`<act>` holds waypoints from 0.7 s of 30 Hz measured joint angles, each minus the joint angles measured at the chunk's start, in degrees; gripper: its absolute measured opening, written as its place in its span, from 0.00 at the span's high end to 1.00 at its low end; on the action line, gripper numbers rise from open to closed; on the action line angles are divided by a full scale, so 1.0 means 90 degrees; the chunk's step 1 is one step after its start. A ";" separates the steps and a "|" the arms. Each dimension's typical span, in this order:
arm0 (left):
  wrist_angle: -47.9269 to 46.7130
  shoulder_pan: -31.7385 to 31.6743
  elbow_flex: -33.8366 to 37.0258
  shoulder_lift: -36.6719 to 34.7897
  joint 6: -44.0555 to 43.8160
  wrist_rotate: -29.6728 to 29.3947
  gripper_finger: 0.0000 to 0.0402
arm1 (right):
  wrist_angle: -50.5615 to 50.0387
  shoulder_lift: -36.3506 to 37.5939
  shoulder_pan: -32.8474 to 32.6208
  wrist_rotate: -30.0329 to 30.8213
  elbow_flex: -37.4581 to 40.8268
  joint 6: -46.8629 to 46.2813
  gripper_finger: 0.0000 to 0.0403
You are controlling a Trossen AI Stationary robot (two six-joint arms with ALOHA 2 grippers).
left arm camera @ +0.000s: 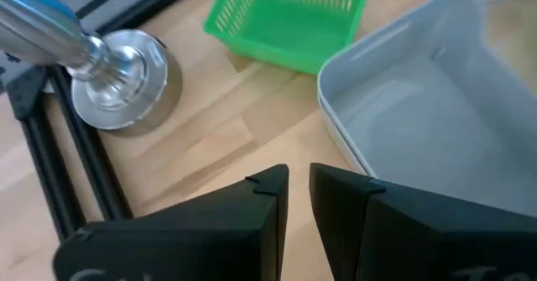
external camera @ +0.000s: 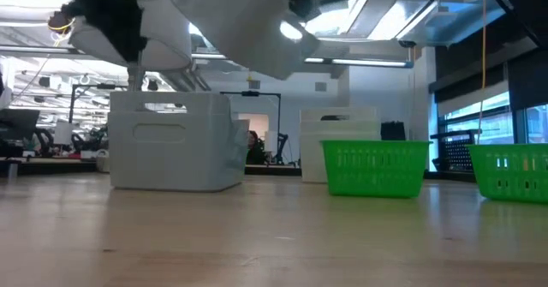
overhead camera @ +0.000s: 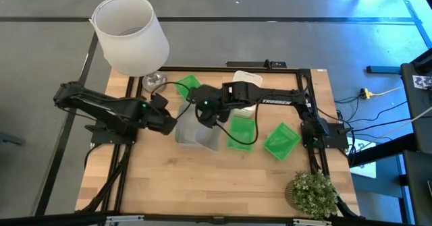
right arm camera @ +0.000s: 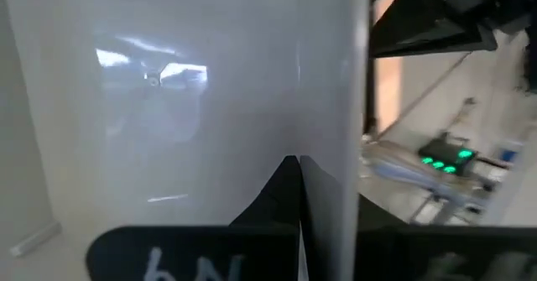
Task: Stack baskets by color
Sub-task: Stack the bottom gray bin on top of the top gray bin
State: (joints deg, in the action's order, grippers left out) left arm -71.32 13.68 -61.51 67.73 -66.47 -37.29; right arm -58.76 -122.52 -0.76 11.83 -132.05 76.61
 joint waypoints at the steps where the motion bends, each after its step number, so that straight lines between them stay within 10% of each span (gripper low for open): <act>1: -0.0150 0.0047 -0.0133 -0.0039 -0.0053 -0.0044 0.89 | 0.0120 0.0000 0.0048 -0.0087 0.0000 0.0076 1.00; 21: -0.0468 0.0368 -0.0579 -0.0149 -0.0076 -0.0420 0.89 | 0.0961 -0.0743 0.0659 -0.1357 0.0010 0.0747 1.00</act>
State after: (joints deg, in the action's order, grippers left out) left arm -75.53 16.99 -66.72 66.39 -67.16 -41.07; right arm -50.11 -129.20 5.17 -0.38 -131.96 83.34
